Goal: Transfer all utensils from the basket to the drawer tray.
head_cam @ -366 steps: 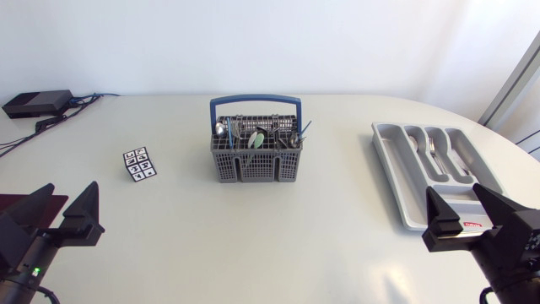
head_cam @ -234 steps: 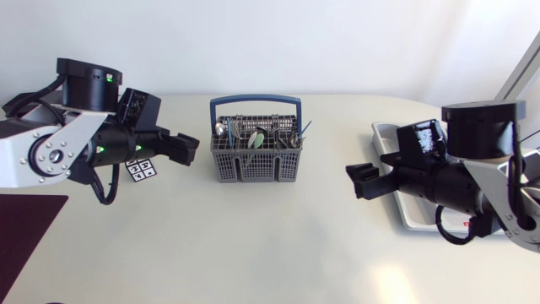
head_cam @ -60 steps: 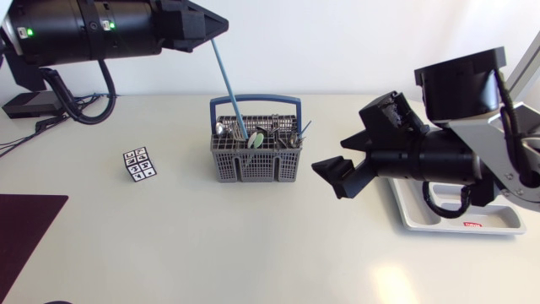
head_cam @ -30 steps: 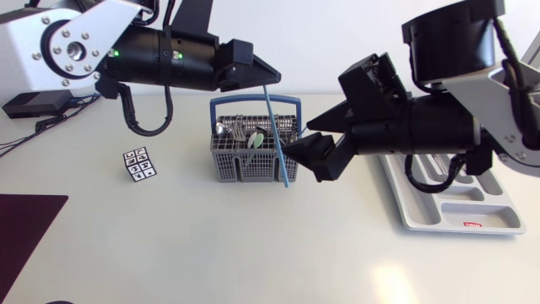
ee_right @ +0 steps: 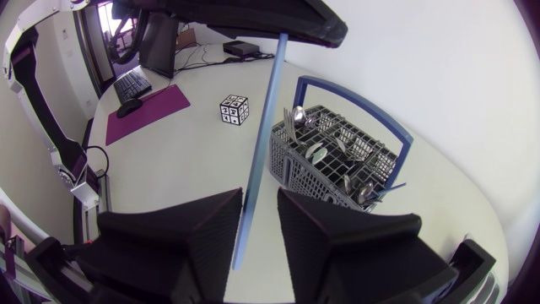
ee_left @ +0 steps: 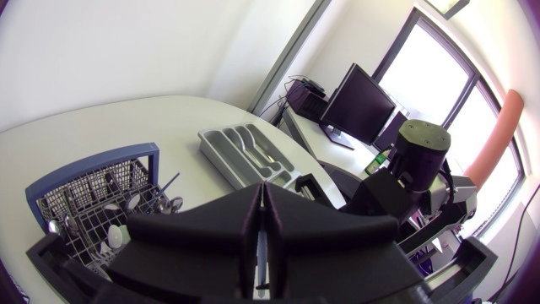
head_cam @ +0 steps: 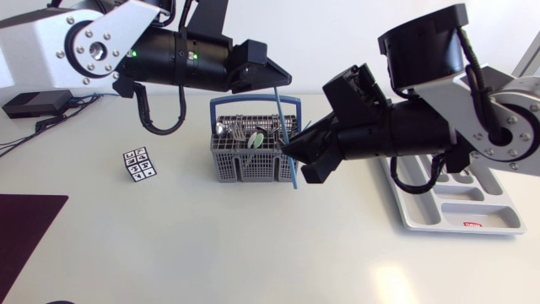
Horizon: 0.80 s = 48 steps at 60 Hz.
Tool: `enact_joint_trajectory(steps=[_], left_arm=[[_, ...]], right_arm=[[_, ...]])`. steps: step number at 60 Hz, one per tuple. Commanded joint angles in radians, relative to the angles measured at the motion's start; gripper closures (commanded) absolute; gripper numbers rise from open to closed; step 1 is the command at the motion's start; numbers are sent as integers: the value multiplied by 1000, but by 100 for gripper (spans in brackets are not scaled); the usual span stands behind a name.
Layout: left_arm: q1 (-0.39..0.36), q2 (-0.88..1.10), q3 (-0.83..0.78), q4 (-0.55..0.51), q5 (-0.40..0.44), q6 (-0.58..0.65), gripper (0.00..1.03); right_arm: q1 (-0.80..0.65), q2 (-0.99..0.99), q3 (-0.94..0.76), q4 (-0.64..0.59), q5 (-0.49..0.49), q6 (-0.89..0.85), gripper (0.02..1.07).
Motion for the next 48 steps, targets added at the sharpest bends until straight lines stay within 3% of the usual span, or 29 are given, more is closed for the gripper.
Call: enact_joint_trajectory(steps=[1, 7, 14, 22, 23, 29, 38, 48], left_arm=[[-8, 14, 28, 23, 11, -24, 100], [-11, 14, 30, 26, 11, -26, 100], [-11, 10, 30, 35, 11, -35, 91], [-11, 2, 34, 46, 12, -40, 60], [-6, -1, 42, 47, 11, -41, 52], [8, -10, 83, 59, 6, -49, 40], [57, 2, 177, 64, -43, -56, 35], [114, 43, 240, 69, -95, -29, 35]], right_arm=[[2, 15, 19, 6, -8, 25, 96], [-1, 18, 15, 9, -17, 30, 101], [4, 22, 7, 3, -36, 30, 101], [6, 35, 2, -17, -50, 30, 101], [6, 35, 1, -19, -51, 30, 101], [-4, 35, -13, -42, -53, 25, 101], [-39, 19, -64, -71, -45, 2, 101], [-194, -17, -117, -104, -45, -42, 101]])
